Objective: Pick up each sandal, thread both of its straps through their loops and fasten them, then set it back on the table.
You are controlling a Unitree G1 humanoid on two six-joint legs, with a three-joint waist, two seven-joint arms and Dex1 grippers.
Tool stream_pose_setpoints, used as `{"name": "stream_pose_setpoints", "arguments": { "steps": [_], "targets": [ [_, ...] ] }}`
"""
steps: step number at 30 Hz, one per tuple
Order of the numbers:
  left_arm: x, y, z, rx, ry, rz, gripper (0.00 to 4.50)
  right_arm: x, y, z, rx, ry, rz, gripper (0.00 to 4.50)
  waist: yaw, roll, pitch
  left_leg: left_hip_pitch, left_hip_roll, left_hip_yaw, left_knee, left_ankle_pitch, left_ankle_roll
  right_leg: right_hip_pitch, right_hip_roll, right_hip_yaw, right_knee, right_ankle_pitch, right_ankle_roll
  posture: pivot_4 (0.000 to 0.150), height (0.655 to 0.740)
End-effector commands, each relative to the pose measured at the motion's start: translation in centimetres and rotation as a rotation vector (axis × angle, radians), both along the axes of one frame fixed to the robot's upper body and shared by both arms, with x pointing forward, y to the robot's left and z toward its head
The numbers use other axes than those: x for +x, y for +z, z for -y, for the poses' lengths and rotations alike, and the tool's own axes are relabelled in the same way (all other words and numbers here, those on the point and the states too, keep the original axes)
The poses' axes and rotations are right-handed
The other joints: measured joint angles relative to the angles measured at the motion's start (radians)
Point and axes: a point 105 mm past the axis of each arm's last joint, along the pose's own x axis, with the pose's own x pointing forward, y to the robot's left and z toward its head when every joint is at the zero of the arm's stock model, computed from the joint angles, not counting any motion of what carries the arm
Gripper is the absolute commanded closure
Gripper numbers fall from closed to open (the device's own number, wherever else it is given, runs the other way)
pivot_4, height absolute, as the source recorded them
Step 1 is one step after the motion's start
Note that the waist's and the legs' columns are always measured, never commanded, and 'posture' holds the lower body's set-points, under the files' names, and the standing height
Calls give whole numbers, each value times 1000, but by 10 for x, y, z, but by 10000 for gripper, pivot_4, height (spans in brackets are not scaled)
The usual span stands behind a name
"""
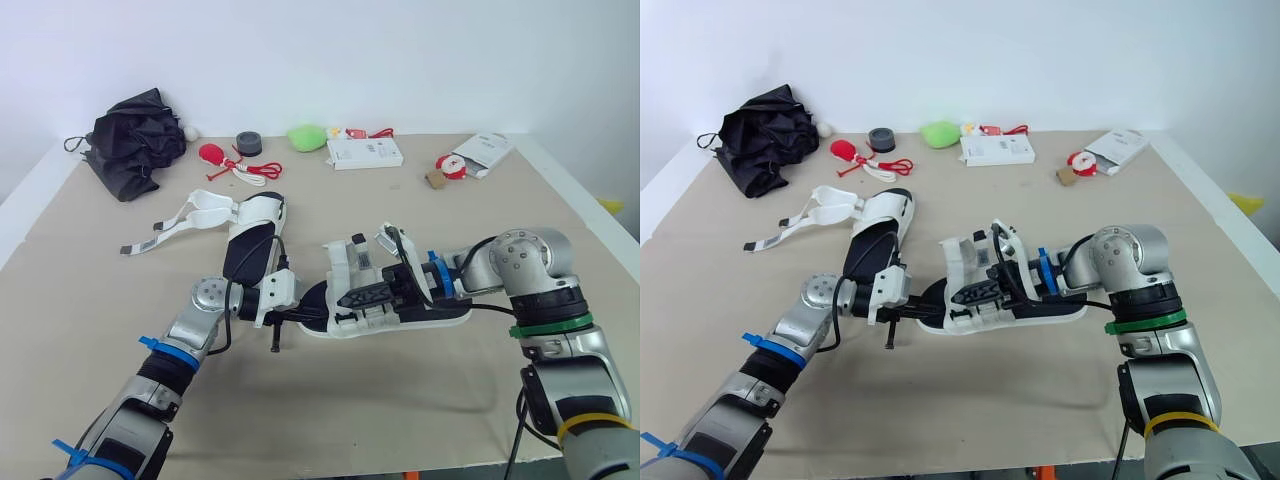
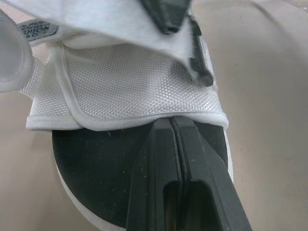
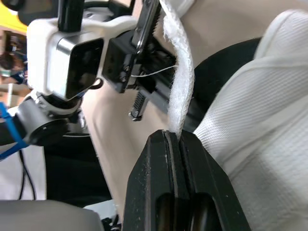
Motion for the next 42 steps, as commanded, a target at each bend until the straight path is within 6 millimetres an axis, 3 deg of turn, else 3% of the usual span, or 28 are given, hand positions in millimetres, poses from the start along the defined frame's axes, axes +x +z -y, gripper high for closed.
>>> {"name": "stream_pose_setpoints", "arguments": {
  "steps": [1,8,23,28,32,42],
  "targets": [
    [-17,-52,-13,153,17,-174,45000,3,10,0,32,-10,11,44350,0,0,0,0,0,0,0,0,0,0,0,0,0,0,0,1500,7400],
    [-18,-52,-13,154,18,-183,45000,16,28,-1,94,-52,26,44350,0,1,0,0,0,0,0,0,0,0,0,0,0,0,0,1500,7400],
    [-19,-54,-14,151,30,-198,45000,12,-3,12,24,-101,-66,44350,-1,1,0,0,0,0,-1,0,0,0,0,0,0,0,0,1500,7400],
    [-22,-55,-12,150,24,-204,45000,20,-16,21,-17,-172,-126,44350,-1,1,0,0,0,0,-1,0,0,0,0,0,0,0,0,1500,7400],
    [-23,-56,-12,152,22,-208,45000,21,10,13,112,-130,-119,44350,-1,2,0,0,0,0,-1,0,0,0,0,1,0,0,0,1500,7400],
    [-26,-58,-13,154,19,-217,45000,8,5,7,133,-62,-225,44350,-1,2,0,0,0,0,-1,-1,1,0,0,1,0,0,0,1500,7400]
  ]
}}
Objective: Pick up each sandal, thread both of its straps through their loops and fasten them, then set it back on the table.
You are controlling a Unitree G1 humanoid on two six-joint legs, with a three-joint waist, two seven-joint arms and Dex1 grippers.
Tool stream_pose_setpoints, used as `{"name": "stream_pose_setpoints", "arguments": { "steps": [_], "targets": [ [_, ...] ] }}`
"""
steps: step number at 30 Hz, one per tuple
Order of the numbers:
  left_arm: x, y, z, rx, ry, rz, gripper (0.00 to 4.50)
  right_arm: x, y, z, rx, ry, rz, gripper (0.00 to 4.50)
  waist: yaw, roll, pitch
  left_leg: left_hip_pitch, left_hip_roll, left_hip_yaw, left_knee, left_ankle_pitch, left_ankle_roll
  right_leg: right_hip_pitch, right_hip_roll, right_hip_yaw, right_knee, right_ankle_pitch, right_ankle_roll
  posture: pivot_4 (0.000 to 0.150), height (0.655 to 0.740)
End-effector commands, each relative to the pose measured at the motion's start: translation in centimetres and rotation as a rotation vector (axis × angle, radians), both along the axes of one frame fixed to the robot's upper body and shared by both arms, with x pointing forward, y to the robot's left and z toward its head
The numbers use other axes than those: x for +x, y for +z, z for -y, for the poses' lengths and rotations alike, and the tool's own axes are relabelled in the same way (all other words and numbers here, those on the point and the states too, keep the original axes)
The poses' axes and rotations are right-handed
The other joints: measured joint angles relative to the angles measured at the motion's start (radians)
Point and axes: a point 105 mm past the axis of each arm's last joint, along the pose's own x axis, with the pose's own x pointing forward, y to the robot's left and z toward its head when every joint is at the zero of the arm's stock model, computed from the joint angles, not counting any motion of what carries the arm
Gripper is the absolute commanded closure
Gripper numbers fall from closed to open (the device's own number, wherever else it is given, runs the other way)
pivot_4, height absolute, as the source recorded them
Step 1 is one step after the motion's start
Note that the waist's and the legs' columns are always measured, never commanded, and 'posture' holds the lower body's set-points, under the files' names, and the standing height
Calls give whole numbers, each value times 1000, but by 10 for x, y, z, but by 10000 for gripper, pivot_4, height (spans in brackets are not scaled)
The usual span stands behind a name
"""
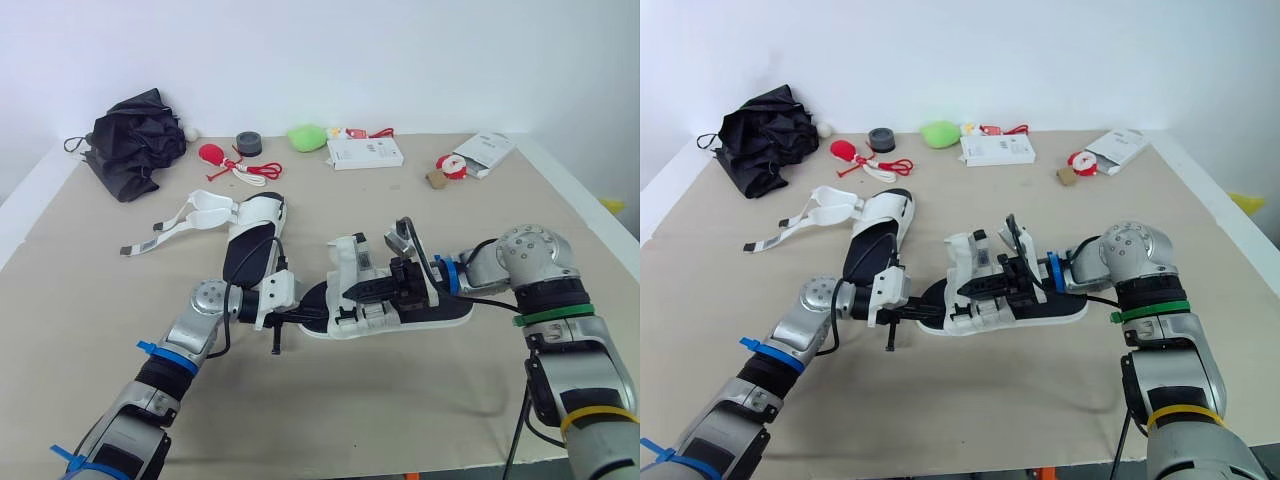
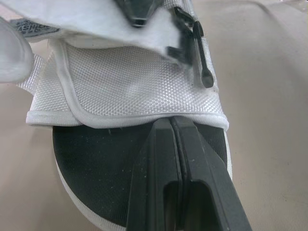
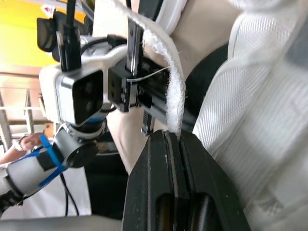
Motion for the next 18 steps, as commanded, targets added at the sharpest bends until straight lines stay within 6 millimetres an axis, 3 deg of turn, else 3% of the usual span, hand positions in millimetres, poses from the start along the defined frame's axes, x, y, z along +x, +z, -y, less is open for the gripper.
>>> {"name": "stream_pose_setpoints", "arguments": {
  "steps": [1,10,18],
  "targets": [
    [-24,-58,-12,161,-4,-201,45000,-2,10,-4,24,25,-7,44350,0,0,0,0,0,0,0,0,0,0,0,0,0,0,0,1500,7400],
    [-26,-60,-10,156,-5,-209,45000,3,16,-7,15,16,-20,44350,0,0,0,0,0,0,0,-1,1,0,0,0,0,0,0,1500,7400],
    [-26,-60,-10,154,-1,-211,45000,-3,8,-6,-22,30,-50,44350,0,0,0,0,0,0,0,-2,1,0,0,0,0,0,0,1500,7400]
  ]
}}
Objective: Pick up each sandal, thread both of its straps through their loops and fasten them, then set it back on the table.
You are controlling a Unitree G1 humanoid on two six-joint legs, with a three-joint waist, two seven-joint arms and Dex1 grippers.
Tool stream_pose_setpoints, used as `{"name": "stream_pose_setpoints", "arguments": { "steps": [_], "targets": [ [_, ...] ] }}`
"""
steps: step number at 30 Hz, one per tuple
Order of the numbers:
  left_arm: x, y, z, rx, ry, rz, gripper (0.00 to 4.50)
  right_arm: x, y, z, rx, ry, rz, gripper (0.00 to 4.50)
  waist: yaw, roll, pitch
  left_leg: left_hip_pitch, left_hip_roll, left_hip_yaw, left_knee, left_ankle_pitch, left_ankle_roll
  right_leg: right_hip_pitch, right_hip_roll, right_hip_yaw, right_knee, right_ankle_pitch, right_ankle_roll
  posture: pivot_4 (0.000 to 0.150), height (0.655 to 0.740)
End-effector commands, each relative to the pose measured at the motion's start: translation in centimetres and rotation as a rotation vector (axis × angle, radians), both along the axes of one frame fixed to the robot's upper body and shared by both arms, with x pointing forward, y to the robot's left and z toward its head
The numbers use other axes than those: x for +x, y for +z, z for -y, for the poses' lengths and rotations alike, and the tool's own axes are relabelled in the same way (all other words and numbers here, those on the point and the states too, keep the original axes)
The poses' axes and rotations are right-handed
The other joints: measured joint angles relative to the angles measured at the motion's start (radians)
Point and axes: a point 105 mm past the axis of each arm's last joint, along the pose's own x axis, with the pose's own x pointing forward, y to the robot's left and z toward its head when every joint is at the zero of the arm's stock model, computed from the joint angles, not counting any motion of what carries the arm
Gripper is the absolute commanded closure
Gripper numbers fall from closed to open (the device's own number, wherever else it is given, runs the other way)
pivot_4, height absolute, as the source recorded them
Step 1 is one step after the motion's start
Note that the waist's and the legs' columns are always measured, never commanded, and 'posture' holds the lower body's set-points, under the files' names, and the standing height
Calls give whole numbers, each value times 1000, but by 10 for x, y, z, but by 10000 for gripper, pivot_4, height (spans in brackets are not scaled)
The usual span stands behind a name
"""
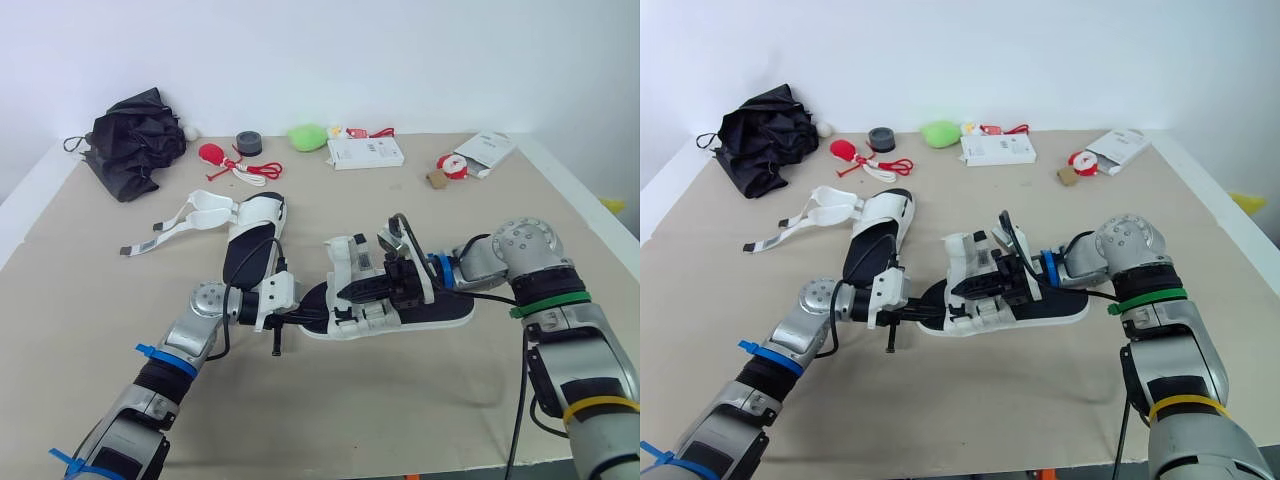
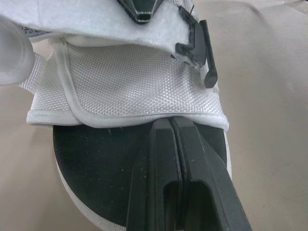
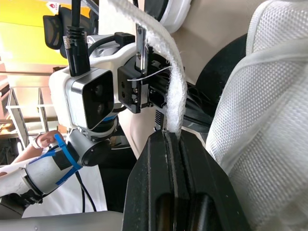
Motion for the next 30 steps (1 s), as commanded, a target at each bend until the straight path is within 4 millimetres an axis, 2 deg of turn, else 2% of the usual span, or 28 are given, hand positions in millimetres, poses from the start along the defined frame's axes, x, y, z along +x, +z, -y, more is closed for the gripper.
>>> {"name": "stream_pose_setpoints", "arguments": {
  "steps": [1,9,14,20,23,27,30],
  "targets": [
    [-23,-60,-10,161,-6,-211,45000,-4,3,2,-15,18,7,44350,0,0,0,0,0,0,0,0,0,0,0,0,0,0,0,1500,7400],
    [-22,-60,-12,161,1,-212,45000,-15,-16,12,-120,33,-3,44350,1,0,0,0,0,0,0,-1,1,0,0,0,0,0,1,1500,7400],
    [-22,-60,-11,161,-3,-212,45000,-11,-14,11,-191,51,73,44350,1,0,-1,0,0,0,0,-1,1,0,0,0,-1,-1,1,1500,7400],
    [-21,-60,-13,164,0,-210,45000,-11,-9,7,-242,113,222,44350,1,0,-1,0,-1,0,0,-1,1,0,0,0,-1,-1,1,1500,7400],
    [-21,-60,-13,165,2,-210,45000,-16,3,1,-180,180,327,44350,1,0,-1,0,-1,0,0,-1,1,0,0,0,-1,-1,2,1500,7400],
    [-21,-61,-14,167,6,-209,45000,-31,-3,-6,-166,316,458,44350,2,1,-2,0,-1,-1,0,-2,0,0,0,0,-1,-3,4,1500,7400],
    [-21,-61,-15,168,6,-208,45000,-35,-10,-6,-174,354,475,44350,2,1,-2,0,-1,-1,0,-2,0,0,0,0,-1,-3,5,1500,7400]
  ]
}}
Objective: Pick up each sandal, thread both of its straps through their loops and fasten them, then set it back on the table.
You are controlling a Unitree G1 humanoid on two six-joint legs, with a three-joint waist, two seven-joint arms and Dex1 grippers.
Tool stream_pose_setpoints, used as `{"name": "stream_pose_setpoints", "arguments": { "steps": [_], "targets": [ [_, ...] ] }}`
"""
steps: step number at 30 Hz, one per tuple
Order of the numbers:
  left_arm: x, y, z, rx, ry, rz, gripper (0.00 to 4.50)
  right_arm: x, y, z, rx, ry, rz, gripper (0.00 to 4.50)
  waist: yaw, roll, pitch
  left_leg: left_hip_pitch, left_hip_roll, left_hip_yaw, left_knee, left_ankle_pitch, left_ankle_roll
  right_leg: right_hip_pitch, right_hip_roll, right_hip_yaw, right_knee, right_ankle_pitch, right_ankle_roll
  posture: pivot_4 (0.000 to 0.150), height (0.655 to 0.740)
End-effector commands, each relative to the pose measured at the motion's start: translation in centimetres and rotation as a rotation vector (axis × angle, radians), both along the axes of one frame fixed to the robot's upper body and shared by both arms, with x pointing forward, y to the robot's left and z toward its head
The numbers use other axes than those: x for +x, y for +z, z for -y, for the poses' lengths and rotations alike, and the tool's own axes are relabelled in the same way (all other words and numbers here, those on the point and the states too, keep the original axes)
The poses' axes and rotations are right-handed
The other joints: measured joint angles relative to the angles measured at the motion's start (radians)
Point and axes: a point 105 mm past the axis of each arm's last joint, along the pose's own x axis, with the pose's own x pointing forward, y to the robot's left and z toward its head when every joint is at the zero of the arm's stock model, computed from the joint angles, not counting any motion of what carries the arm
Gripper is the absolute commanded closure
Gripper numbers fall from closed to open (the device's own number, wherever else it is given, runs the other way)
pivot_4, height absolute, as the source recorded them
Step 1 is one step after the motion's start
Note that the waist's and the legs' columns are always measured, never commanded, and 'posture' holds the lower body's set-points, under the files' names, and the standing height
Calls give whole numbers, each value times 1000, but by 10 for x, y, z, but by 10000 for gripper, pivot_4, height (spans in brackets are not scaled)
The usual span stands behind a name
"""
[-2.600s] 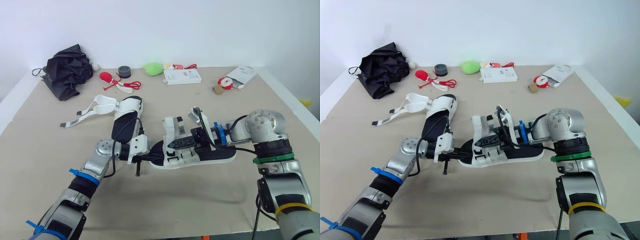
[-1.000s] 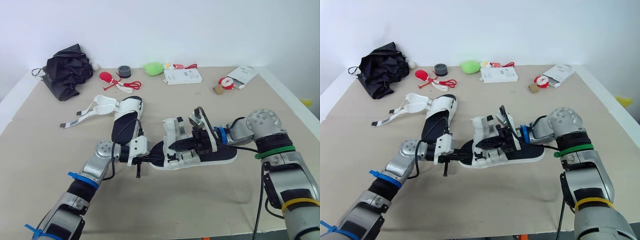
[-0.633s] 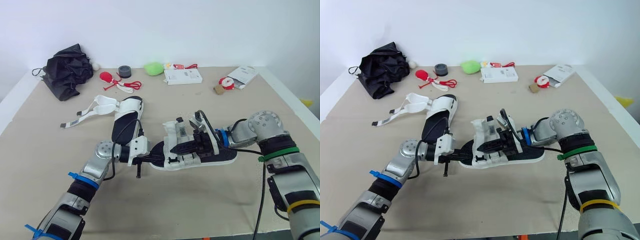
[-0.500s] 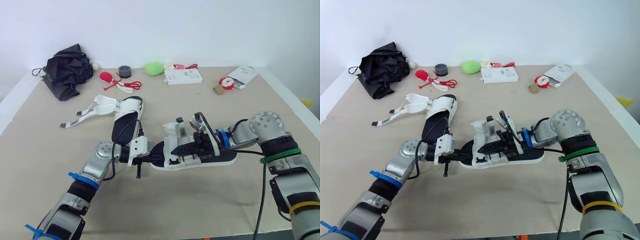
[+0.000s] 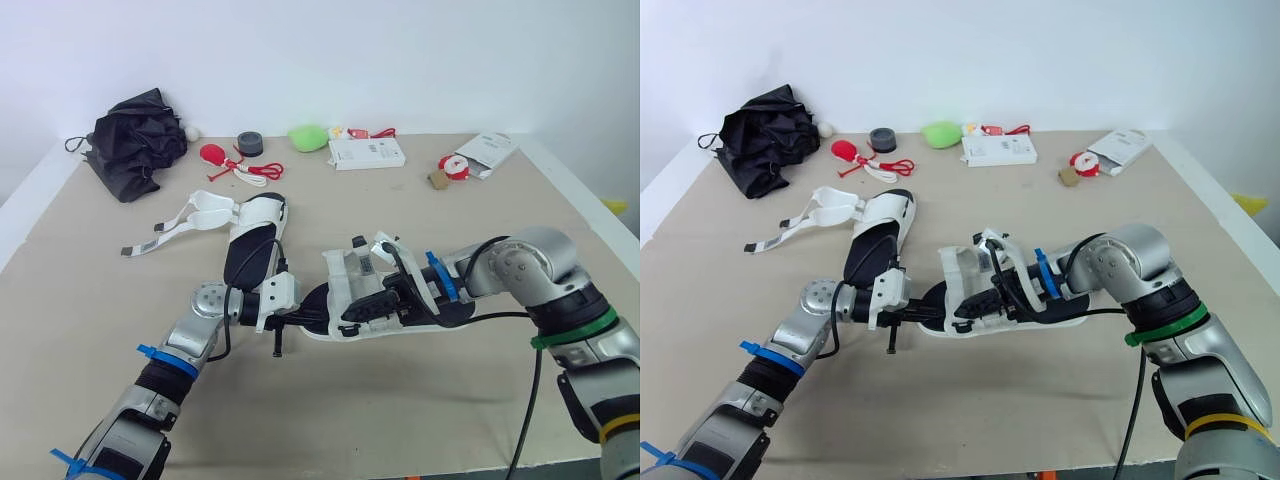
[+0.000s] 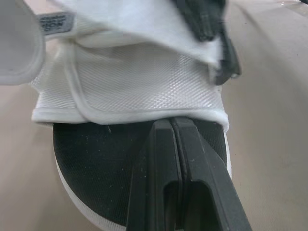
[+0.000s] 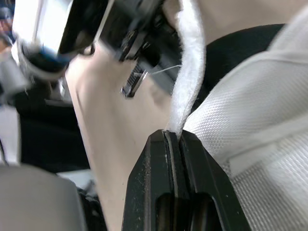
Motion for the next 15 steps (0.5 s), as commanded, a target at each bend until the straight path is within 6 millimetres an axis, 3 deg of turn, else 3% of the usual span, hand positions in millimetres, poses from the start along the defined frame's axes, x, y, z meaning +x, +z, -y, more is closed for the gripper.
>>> {"name": "stream_pose_setpoints", "arguments": {
  "steps": [1,2,5,8,10,15],
  "targets": [
    [-20,-60,-16,175,8,-201,45000,-12,-12,-1,-39,74,-1,44350,0,0,0,0,0,0,0,0,0,0,0,0,0,0,0,1500,7400],
    [-20,-60,-16,175,8,-201,45000,-13,-14,0,-45,78,3,38066,0,0,0,0,0,0,0,0,0,0,0,0,0,0,0,1500,7400],
    [-20,-60,-17,177,6,-201,45000,-10,-13,5,-45,73,16,26007,0,-1,-1,1,0,0,0,0,0,0,-1,0,0,0,-1,1500,7400],
    [-20,-60,-16,179,3,-200,45000,4,4,12,-11,20,79,15197,0,-1,-1,1,0,-1,0,0,-1,1,-1,0,0,0,-2,1500,7400],
    [-19,-60,-16,179,0,-199,45000,9,20,17,38,-8,110,5188,0,-1,-1,1,0,0,0,0,-1,1,-1,0,0,0,-3,1500,7400],
    [-18,-59,-15,179,-4,-196,45000,-14,42,24,102,43,195,5188,1,-1,-1,0,0,-1,1,0,-1,0,-3,-2,0,1,-4,1500,7400]
  ]
}}
